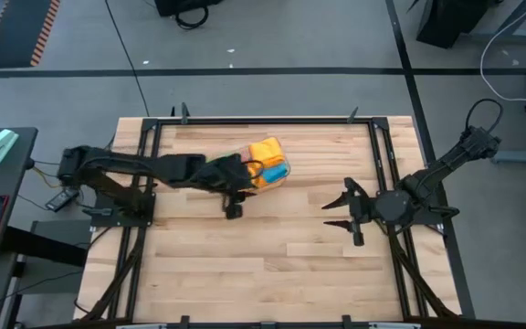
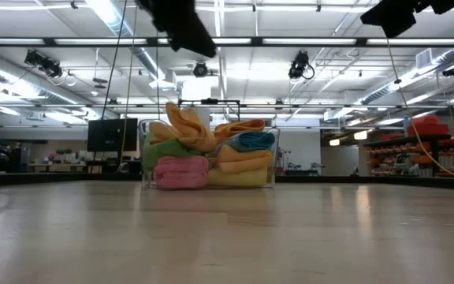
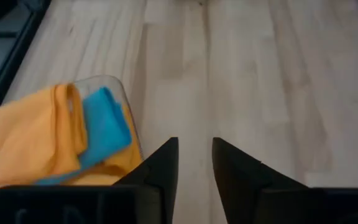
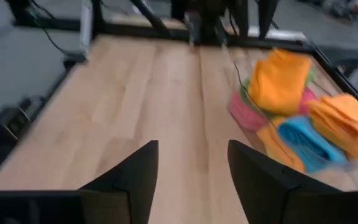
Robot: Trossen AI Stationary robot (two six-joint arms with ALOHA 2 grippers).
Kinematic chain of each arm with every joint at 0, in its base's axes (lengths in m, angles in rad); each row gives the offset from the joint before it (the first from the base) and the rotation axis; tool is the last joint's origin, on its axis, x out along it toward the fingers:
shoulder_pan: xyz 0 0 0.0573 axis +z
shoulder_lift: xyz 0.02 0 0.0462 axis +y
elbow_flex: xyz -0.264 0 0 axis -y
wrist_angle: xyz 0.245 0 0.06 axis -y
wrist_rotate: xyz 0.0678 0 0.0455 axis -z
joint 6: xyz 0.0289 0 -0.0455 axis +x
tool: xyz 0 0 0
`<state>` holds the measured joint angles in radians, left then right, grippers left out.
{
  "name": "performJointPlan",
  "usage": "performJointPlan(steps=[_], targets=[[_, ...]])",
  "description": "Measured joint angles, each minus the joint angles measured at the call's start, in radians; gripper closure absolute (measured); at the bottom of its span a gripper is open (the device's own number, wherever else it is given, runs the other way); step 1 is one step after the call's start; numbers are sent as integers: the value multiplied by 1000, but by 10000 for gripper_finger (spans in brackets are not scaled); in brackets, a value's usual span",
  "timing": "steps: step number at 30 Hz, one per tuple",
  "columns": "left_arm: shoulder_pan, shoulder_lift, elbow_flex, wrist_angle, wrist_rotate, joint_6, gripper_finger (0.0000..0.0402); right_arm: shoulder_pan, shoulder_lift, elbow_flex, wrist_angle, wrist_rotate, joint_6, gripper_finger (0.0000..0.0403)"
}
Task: Fold microfiber towels
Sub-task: Return to Home Position
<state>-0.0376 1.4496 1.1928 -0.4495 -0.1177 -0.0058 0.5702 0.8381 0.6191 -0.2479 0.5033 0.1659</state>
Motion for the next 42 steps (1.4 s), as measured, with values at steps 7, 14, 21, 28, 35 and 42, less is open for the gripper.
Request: performJointPlan(steps=[7, 14, 21, 28, 35, 42], targets=[[-6, -159, -198, 228, 11, -5, 313, -65, -136, -96, 101, -133, -77, 245], [0, -312, -375, 375, 14, -7, 319, -139, -293, -162, 164, -247, -145, 274], [-1, -456, -523, 442, 13, -18, 326, -216, -398, -195, 230, -366, -200, 296], [-5, -568, -625, 465, 9, -62, 333, -277, -443, -204, 267, -389, -211, 307], [-28, -590, -617, 488, 11, -69, 333, -300, -446, -162, 269, -366, -219, 308], [-66, -618, -619, 479, 11, -59, 352, -300, -456, -138, 235, -362, -187, 308]])
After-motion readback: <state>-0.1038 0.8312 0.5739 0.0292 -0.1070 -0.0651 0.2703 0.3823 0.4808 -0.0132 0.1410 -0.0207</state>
